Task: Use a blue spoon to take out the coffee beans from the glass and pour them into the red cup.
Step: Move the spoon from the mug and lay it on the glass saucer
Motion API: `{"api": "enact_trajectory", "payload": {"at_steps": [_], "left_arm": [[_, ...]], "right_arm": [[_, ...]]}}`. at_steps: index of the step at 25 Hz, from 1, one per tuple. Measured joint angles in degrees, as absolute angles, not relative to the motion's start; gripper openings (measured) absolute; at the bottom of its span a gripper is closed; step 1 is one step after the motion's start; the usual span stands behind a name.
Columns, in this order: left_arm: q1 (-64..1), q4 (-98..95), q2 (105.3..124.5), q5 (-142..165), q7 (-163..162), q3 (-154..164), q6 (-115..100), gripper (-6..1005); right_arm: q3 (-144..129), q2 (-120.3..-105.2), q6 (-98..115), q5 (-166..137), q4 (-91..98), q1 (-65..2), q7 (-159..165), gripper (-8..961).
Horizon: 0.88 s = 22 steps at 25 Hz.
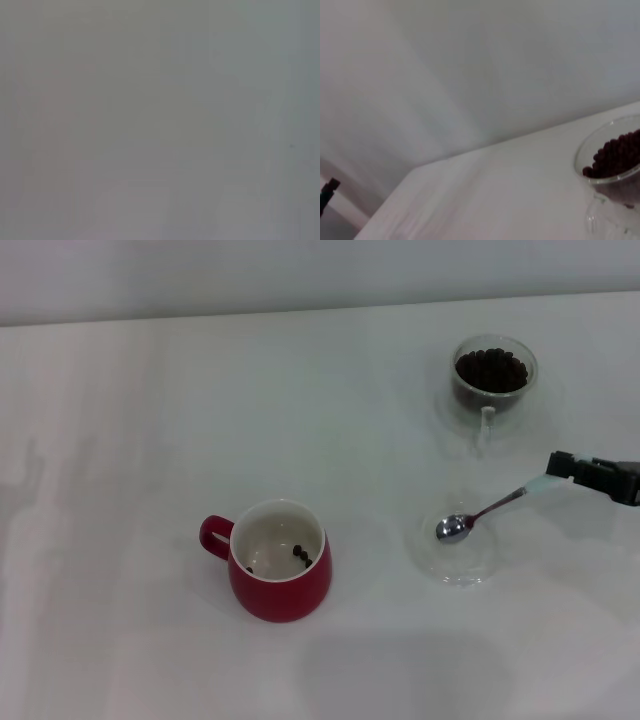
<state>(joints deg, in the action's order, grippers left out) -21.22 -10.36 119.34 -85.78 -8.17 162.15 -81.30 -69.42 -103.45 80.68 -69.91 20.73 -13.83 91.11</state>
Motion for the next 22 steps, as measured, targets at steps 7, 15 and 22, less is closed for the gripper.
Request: {"api": "enact_trajectory", "payload": {"at_steps": [7,15,22], "left_arm": [[-21.45,-10.28,119.25,-85.78,-8.17,162.15,-81.26,774],[-21.62,-10.19,119.27,-86.07,-8.12,162.16,-81.12,773],[-21.62,-10.19,119.27,-86.50,-8.00,162.16,-81.02,773]], "right_arm": [[-69.30,-103.86,80.64,-70.81,20.67,-13.92,91.46,151],[-69.37,-103.90,80.20,-70.84,20.62,-13.88,91.49,152],[-69.71,-104.04,80.13,-71.43,19.93,-14.29,91.94,152]]}}
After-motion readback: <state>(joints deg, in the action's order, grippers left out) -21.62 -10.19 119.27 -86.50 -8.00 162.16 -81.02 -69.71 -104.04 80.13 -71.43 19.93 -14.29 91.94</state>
